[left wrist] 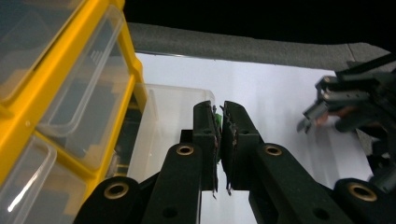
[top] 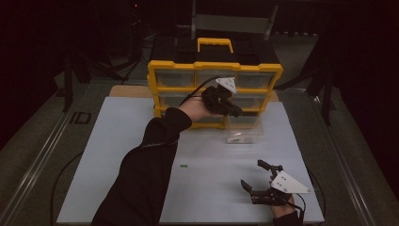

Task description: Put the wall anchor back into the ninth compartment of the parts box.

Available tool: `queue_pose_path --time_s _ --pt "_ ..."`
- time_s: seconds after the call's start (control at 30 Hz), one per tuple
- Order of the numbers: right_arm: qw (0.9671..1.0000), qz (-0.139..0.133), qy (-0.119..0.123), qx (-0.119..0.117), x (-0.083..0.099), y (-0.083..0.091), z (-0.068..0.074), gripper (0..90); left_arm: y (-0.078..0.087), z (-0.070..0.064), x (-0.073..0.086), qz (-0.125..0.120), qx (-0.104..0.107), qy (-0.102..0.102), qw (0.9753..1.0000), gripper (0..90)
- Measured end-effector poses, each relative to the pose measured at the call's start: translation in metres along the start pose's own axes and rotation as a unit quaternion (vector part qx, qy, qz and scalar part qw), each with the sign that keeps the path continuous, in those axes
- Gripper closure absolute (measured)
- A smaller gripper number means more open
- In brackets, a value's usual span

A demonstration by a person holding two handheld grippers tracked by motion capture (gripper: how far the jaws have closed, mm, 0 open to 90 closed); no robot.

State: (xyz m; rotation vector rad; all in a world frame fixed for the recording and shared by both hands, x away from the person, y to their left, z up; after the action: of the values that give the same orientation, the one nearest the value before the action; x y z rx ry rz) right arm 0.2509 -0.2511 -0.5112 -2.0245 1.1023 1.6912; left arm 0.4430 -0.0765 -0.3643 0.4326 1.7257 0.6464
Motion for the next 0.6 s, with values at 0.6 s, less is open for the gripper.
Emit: queue_pose_path --time_s 0.6 --pt "1.0000 -0.006 -0.004 0.001 0.000 0.002 -0.002 8.6 -0.046 0.010 0.002 0.012 -0.013 0.030 0.9994 85.6"
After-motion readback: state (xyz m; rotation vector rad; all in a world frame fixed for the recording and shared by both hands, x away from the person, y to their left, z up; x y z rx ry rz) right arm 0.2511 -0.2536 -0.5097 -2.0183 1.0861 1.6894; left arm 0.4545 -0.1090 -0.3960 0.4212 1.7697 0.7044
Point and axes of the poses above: each handheld gripper's, and its own axes: y roughly backward along the jaws, x roughly out of its underside, z roughly to its left, the point moved 4 cm from there along -y, roughly forward along the jaws, and after that the axes turned 10 degrees about y, right-handed, at the moved point
